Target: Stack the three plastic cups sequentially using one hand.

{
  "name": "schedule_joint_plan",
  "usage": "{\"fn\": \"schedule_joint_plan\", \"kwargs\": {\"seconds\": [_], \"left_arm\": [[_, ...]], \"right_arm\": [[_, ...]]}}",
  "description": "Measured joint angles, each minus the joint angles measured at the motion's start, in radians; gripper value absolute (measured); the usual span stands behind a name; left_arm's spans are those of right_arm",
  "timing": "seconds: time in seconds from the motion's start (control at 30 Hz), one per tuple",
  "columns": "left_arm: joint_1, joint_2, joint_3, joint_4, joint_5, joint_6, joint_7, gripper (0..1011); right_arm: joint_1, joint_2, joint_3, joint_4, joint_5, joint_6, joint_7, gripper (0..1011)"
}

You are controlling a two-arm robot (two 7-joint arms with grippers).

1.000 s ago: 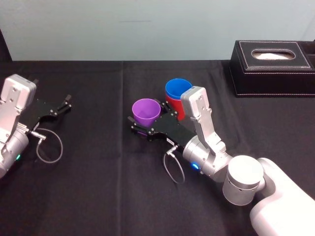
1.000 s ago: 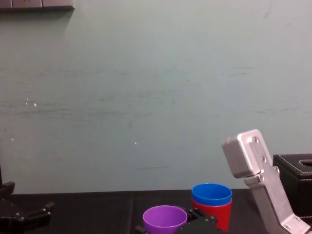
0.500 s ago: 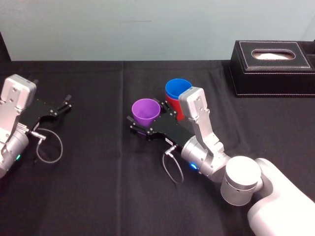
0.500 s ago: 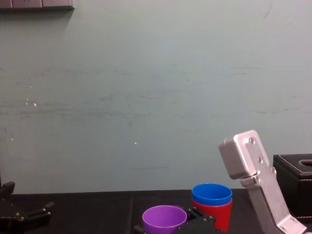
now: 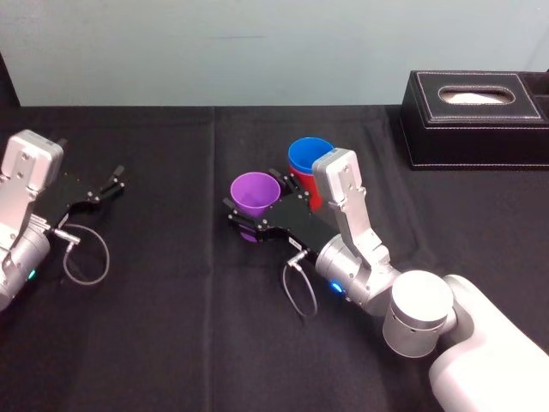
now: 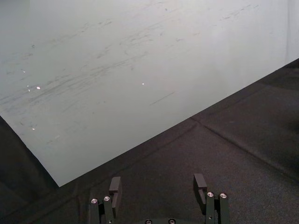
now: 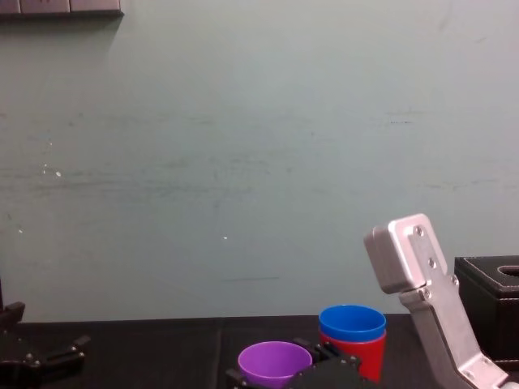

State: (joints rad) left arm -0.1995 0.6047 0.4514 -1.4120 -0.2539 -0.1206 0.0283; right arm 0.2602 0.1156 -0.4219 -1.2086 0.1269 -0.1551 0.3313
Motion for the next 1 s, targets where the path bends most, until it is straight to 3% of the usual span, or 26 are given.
{"fn": "schedule_joint_plan", "kwargs": {"seconds": [0.63, 1.0], "left_arm": [[0.0, 0.0, 0.0, 0.0, 0.0, 0.0, 0.0, 1005], [0.0, 0.0, 0.0, 0.0, 0.0, 0.0, 0.0, 1004]], "right_arm": [[0.008, -0.006, 0.005, 0.013, 0.002, 0.005, 0.0, 997], [0.008, -0.005, 0.005, 0.011, 0.002, 0.005, 0.001, 790]]}}
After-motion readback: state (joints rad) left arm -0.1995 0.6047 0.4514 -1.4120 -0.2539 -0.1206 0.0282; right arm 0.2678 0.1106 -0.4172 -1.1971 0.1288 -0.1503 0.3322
